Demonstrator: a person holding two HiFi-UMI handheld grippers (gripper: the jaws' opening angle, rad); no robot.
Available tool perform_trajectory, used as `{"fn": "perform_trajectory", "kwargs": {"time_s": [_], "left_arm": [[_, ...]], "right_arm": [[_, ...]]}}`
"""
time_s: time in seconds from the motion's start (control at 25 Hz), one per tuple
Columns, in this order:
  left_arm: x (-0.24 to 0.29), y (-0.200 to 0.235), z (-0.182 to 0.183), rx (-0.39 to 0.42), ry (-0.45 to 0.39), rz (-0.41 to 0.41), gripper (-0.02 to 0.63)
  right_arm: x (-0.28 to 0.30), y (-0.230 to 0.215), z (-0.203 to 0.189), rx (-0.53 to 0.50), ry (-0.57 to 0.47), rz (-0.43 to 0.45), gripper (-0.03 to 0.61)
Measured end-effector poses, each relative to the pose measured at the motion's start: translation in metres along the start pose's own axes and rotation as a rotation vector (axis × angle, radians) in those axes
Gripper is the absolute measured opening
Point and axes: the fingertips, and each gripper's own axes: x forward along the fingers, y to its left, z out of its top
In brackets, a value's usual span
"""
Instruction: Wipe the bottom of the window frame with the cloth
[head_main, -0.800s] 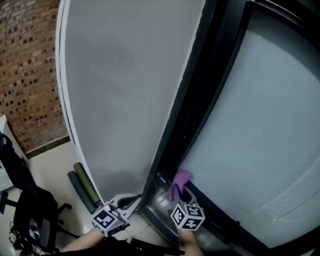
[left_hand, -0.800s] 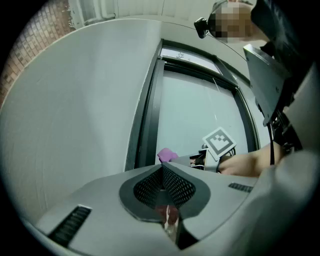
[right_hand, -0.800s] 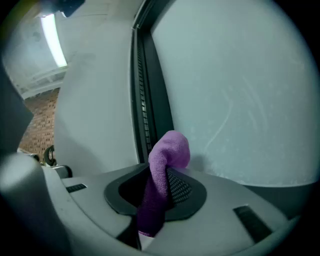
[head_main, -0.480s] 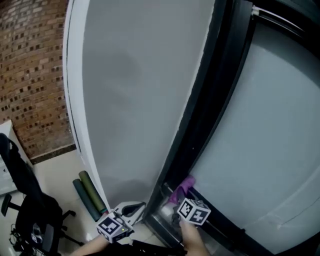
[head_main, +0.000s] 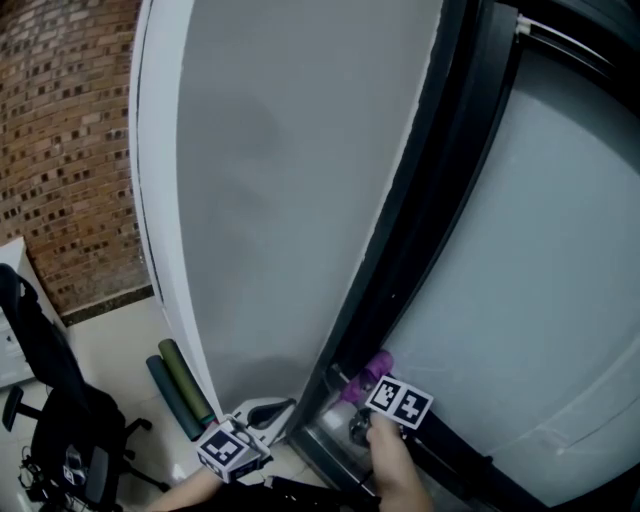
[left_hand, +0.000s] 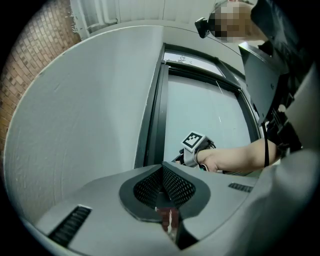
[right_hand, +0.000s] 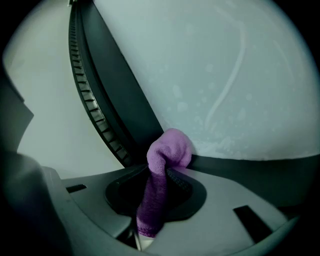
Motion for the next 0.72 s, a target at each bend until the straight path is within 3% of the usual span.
{"fn": "perform_trajectory", "kwargs": {"time_s": [0.72], "left_arm": [[0.014, -0.037, -0.014, -0.021, 0.031, -0.184, 0.005]], "right_arm": [[-0.052, -0.041, -0.021, 0.051, -0.065, -0.159, 0.086]]}}
